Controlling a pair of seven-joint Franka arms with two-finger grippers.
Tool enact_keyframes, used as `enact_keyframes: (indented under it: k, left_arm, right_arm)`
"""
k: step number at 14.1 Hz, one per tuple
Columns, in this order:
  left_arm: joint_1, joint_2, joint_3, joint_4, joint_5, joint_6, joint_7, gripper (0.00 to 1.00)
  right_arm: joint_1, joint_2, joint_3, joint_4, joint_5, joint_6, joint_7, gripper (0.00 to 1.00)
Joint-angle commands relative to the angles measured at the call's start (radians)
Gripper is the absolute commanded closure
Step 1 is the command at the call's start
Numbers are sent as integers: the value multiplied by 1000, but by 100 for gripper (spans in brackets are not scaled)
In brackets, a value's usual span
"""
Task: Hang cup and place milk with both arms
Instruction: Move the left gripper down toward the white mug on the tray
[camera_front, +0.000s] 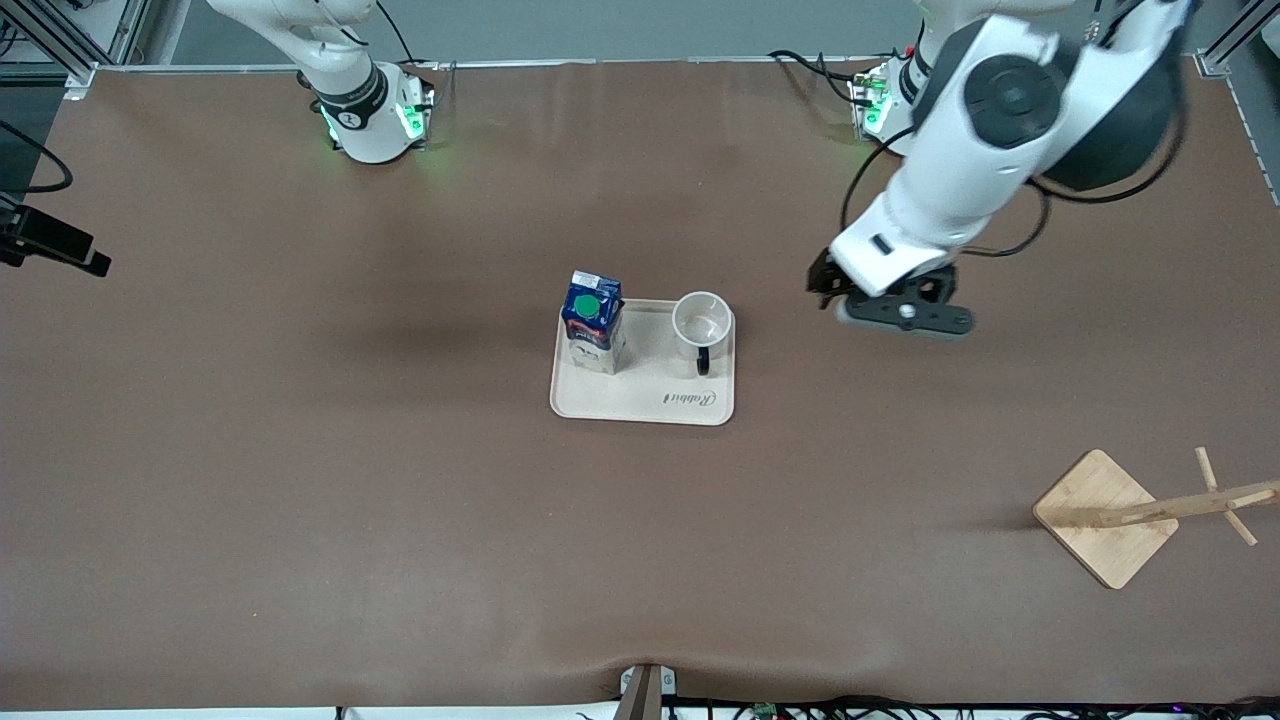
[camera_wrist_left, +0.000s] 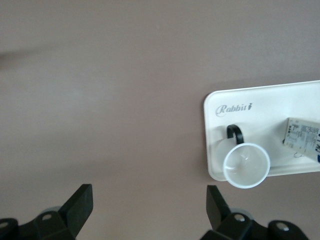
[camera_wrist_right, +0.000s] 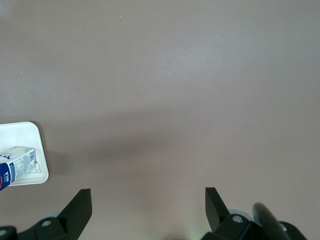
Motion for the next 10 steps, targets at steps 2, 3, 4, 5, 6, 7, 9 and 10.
enact_keyframes:
  k: [2, 3, 4, 5, 6, 7, 9, 10]
  left_arm:
    - [-42, 5, -18, -179, 1, 213, -138, 0]
    - [-48, 22, -18, -204, 1, 262, -170, 0]
    - [-62, 52, -18, -209, 1, 289, -210, 8]
    - [-82, 86, -18, -209, 2, 304, -257, 11]
    - [-100, 112, -16, -210, 2, 335, -303, 15]
    - [-120, 141, -16, -210, 4, 358, -360, 18]
    - [-160, 197, -13, -209, 43, 390, -448, 20]
    - [-160, 223, -15, -207, 92, 393, -492, 21]
  right_arm:
    - [-19, 5, 10, 11, 19, 1, 9, 0]
    - [-19, 5, 10, 11, 19, 1, 7, 0]
    - [-19, 5, 10, 11, 17, 1, 7, 0]
    - [-17, 5, 10, 11, 17, 3, 9, 0]
    - [-16, 5, 10, 11, 19, 1, 7, 0]
    - [-17, 5, 10, 11, 19, 1, 7, 0]
    - [-17, 5, 10, 11, 24, 3, 7, 0]
    - [-16, 5, 10, 11, 24, 3, 7, 0]
